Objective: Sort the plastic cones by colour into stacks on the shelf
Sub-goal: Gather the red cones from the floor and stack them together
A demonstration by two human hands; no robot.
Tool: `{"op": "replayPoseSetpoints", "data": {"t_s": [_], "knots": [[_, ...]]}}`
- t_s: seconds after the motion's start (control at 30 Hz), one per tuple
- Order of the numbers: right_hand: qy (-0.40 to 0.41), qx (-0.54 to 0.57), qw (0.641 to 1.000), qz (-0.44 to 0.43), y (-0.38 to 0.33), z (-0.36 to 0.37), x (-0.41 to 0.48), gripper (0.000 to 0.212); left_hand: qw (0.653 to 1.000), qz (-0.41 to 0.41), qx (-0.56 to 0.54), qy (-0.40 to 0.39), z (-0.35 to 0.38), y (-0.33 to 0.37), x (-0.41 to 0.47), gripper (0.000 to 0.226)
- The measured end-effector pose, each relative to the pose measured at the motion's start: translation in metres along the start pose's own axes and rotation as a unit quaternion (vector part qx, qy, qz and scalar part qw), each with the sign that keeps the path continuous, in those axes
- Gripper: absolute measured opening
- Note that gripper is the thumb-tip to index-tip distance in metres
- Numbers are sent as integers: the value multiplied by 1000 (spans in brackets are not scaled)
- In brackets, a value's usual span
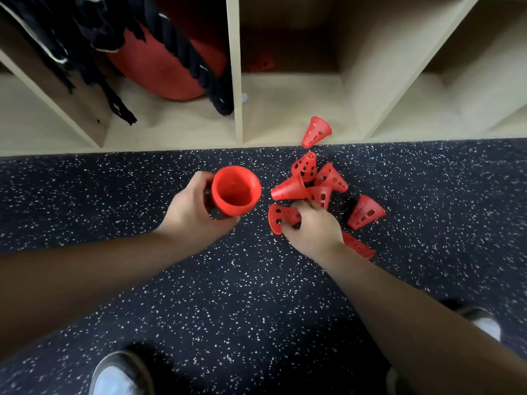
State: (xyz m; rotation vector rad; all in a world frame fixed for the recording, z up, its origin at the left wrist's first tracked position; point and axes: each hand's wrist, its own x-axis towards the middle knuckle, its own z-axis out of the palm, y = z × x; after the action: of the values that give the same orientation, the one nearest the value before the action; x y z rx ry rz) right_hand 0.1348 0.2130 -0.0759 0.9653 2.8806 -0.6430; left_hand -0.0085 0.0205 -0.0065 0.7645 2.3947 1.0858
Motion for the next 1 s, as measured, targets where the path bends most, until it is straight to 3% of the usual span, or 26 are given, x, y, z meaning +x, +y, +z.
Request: {"op": "replayPoseSetpoints", "data": {"t_s": [0.33, 0.5, 0.7, 0.83, 1.0], "knots": [[39, 6, 999, 22, 2, 15, -6, 20, 997, 6, 66, -40, -17, 13, -3, 66], [7, 24, 999, 48, 4, 17, -7, 37, 997, 6, 59, -51, -2, 9, -7, 64], [90, 68, 989, 93, 8, 13, -14, 14, 999, 6, 49, -19, 21, 1, -2, 60], [215, 219, 947, 98, 3, -26, -16, 9, 999, -28, 0, 16, 39, -2, -2, 62], [194, 415, 881, 114, -12, -87, -25, 13, 998, -32, -50, 12, 62, -1, -7, 62]]}}
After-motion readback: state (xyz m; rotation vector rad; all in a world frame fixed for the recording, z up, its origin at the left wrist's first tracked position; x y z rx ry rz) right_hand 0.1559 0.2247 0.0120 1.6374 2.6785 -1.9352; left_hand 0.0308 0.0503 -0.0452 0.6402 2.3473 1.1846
